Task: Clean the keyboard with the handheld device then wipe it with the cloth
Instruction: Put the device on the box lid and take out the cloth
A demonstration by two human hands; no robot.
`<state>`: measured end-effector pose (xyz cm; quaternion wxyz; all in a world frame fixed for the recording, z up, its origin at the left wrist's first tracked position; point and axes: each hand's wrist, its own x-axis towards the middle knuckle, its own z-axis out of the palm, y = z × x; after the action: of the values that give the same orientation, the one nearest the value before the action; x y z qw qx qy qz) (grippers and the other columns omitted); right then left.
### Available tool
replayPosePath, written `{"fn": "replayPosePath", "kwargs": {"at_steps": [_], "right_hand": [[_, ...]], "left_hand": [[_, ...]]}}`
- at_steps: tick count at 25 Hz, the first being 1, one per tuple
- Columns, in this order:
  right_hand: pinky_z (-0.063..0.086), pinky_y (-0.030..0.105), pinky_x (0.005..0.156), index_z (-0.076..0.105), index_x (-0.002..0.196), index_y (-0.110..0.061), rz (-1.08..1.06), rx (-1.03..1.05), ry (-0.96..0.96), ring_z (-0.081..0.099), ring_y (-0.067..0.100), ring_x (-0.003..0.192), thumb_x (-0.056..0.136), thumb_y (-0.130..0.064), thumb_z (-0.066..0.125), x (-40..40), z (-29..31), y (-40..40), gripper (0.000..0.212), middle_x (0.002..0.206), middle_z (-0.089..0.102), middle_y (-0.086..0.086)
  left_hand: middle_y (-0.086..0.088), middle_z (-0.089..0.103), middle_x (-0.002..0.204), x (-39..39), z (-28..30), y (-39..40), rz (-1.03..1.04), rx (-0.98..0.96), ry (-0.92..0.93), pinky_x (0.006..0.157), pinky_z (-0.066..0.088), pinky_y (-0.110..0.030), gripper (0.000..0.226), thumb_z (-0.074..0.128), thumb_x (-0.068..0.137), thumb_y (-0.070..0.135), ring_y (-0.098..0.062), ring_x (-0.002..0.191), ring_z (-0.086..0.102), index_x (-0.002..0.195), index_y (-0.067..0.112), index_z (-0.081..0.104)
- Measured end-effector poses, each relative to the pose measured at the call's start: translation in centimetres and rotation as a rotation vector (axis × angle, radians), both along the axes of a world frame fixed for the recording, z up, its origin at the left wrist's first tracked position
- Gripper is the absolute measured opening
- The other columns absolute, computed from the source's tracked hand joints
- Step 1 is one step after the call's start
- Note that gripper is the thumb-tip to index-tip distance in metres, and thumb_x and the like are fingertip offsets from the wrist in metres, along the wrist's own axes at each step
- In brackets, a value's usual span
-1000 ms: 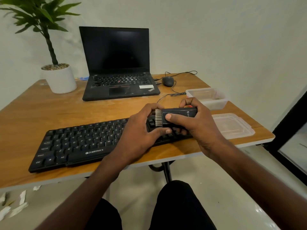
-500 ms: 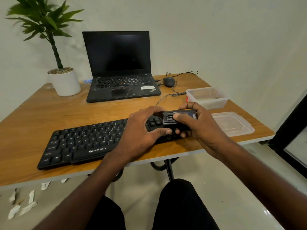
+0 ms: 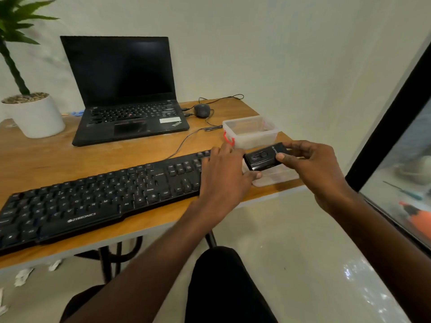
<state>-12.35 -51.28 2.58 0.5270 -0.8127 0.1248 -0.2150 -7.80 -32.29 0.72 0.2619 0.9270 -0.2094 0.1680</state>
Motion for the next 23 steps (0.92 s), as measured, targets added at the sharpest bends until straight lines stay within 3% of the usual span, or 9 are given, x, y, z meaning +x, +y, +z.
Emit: {"fn": "replayPosePath", "kwargs": {"at_steps": [3,6,9,11,13,16,19,23], "right_hand": [[0.055,0.042,0.098,0.076,0.12,-0.024,-0.052,-0.144,0.036,0.07,0.012,0.103,0.088,-0.03,0.079,0.2,-0.6,-2.7,0.032,0.104,0.077,-0.007],[0.05,0.033,0.091,0.071,0.129,-0.021,-0.015,-0.285,0.129,0.065,0.011,0.108,0.094,-0.035,0.073,0.5,-1.4,-3.9,0.039,0.118,0.074,-0.002],[0.048,0.033,0.084,0.068,0.131,-0.024,-0.032,-0.458,0.174,0.059,0.01,0.1,0.094,-0.041,0.071,0.8,-0.8,-4.4,0.041,0.121,0.067,0.002],[0.051,0.035,0.083,0.069,0.124,-0.029,-0.027,-0.492,0.136,0.062,0.011,0.096,0.094,-0.041,0.069,0.9,0.4,-4.3,0.032,0.114,0.066,-0.002],[0.051,0.031,0.081,0.072,0.115,-0.029,0.008,-0.481,0.068,0.064,0.008,0.091,0.094,-0.036,0.068,1.8,1.9,-3.6,0.022,0.106,0.068,-0.007],[0.05,0.023,0.083,0.077,0.109,-0.024,0.099,-0.549,-0.005,0.066,0.005,0.092,0.095,-0.025,0.066,5.9,4.0,-2.1,0.018,0.103,0.074,-0.01],[0.055,0.034,0.095,0.08,0.106,-0.017,0.175,-0.651,0.022,0.069,0.015,0.102,0.094,-0.013,0.063,11.9,4.6,-1.4,0.021,0.11,0.077,-0.001],[0.057,0.041,0.094,0.078,0.108,-0.013,0.259,-0.898,0.223,0.067,0.025,0.104,0.093,-0.011,0.061,18.0,4.4,-0.8,0.023,0.117,0.074,0.008]], "left_hand": [[-0.003,0.051,0.141,0.9,0.1,-3.2,0.015,0.191,0.007,0.108,0.034,-0.047,0.06,0.066,0.092,0.066,-0.026,0.135,0.04,0.138,0.028,0.065],[-0.004,0.05,0.14,1.3,-0.3,-4.4,0.028,0.274,0.049,0.11,0.03,-0.049,0.061,0.062,0.094,0.068,-0.026,0.134,0.039,0.138,0.026,0.065],[-0.001,0.05,0.145,1.1,-0.4,-3.7,0.012,0.211,0.101,0.112,0.026,-0.048,0.067,0.059,0.095,0.07,-0.024,0.136,0.039,0.146,0.027,0.058],[0.003,0.051,0.145,1.6,0.2,-2.6,-0.023,0.132,0.024,0.113,0.023,-0.045,0.062,0.057,0.097,0.067,-0.02,0.137,0.041,0.147,0.03,0.054],[0.005,0.053,0.145,2.9,1.3,-1.7,-0.009,0.096,-0.055,0.114,0.023,-0.045,0.055,0.057,0.1,0.062,-0.018,0.139,0.043,0.146,0.03,0.055],[0.002,0.054,0.151,6.1,2.6,-1.1,0.025,0.086,-0.029,0.117,0.024,-0.049,0.05,0.057,0.102,0.057,-0.02,0.143,0.044,0.146,0.033,0.056],[-0.001,0.056,0.152,8.6,2.8,-0.9,0.014,0.18,0.027,0.118,0.023,-0.052,0.046,0.057,0.103,0.056,-0.021,0.145,0.046,0.142,0.034,0.061],[0.002,0.069,0.133,9.5,2.1,-0.9,0.015,0.205,-0.012,0.113,0.033,-0.045,0.04,0.059,0.103,0.052,-0.02,0.129,0.059,0.134,0.028,0.069]]}}
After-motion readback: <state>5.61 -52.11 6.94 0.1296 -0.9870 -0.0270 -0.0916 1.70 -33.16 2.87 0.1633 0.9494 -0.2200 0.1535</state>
